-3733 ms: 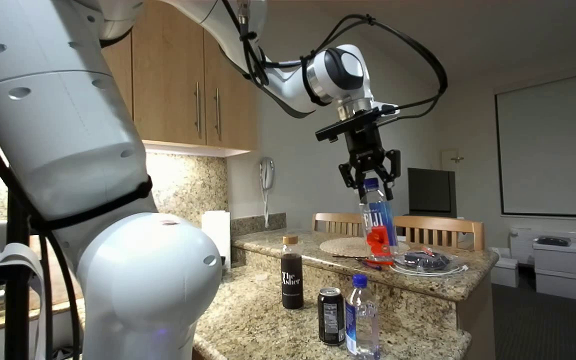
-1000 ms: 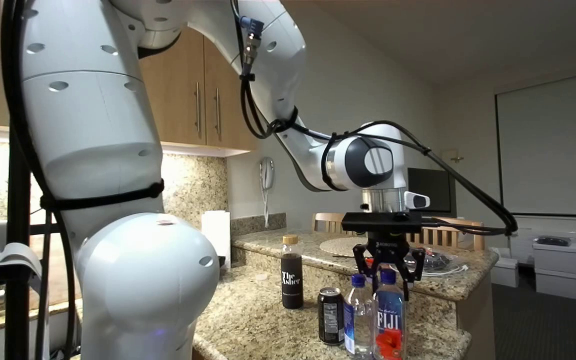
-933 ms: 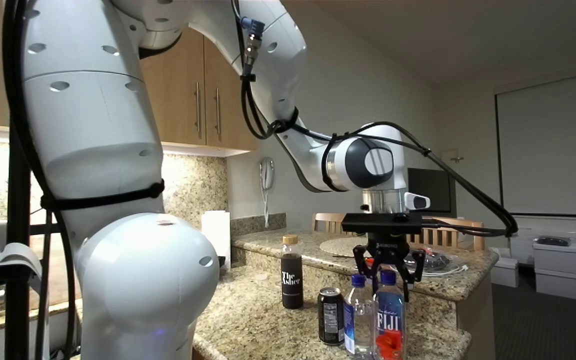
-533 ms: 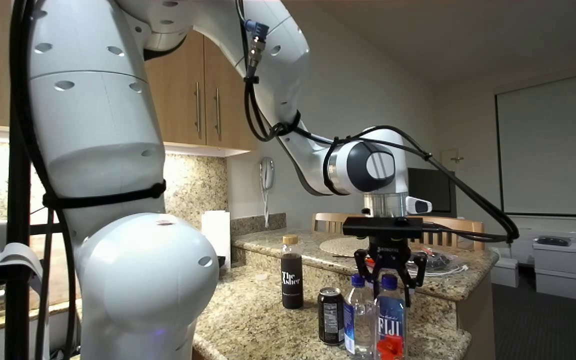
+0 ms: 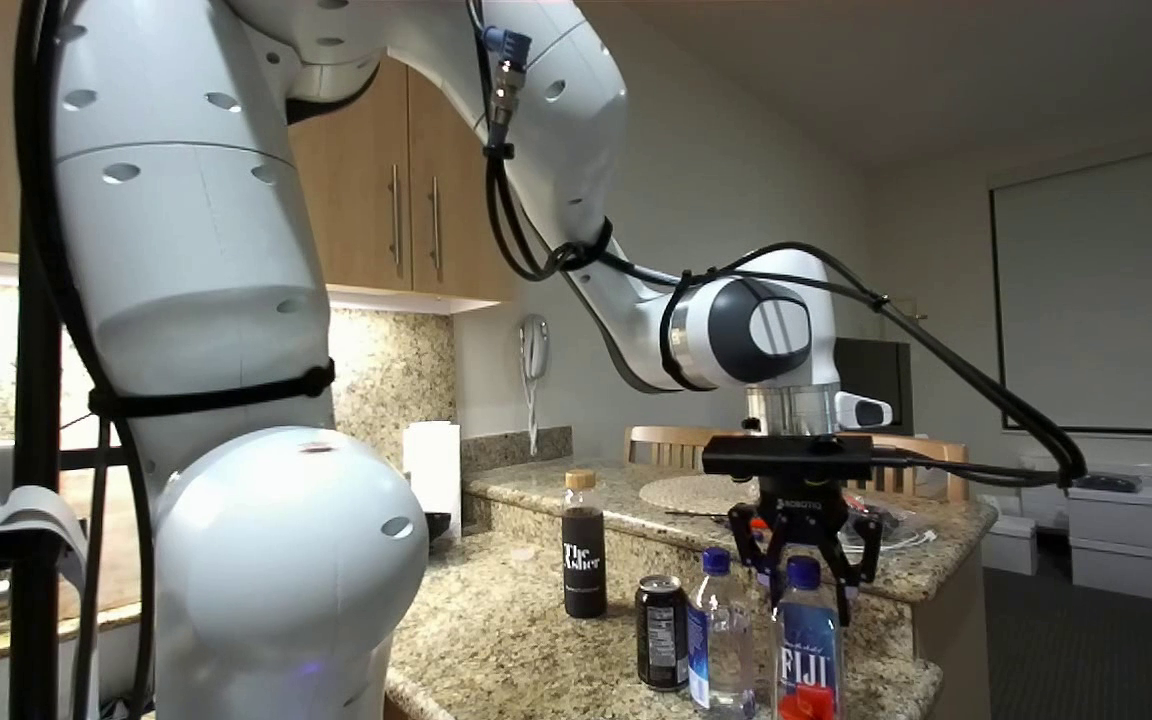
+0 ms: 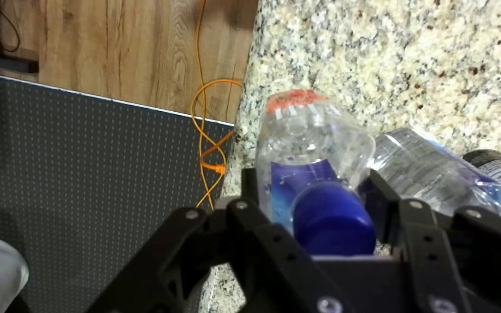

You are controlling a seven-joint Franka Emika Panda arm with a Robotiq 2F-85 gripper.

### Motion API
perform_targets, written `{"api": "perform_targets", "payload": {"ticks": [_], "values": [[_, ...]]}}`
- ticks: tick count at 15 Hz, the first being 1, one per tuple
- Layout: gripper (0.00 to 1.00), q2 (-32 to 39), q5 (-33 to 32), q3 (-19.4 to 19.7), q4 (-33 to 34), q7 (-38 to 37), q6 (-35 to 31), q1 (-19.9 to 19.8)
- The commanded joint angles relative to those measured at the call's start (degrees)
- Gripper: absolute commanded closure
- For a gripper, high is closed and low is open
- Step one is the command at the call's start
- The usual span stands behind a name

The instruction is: Move the left transparent bottle to the right, the move the can to the left

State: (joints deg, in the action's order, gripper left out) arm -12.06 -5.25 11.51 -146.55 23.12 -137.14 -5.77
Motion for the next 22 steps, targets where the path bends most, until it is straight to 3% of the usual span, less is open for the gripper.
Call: {"api": "perform_targets", "payload": {"ticks": [1, 8, 17, 18, 19, 22], "values": [[0.66, -0.9, -0.6, -0.8, -1.6, -1.4, -1.9, -0.5], [0.66, -1.1, 2.8, -1.6, -1.9, -5.3, -2.0, 0.3], [0.66, -0.2, 1.7, -3.5, -1.9, -11.3, -2.1, 0.4], [0.46, -0.3, 1.8, -3.6, -2.0, -11.7, -2.0, 0.4], [0.16, -0.3, 1.8, -3.7, -2.1, -12.0, -2.0, 0.4], [0.10, -0.4, 1.6, -4.1, -2.2, -13.3, -2.2, 0.4]]}}
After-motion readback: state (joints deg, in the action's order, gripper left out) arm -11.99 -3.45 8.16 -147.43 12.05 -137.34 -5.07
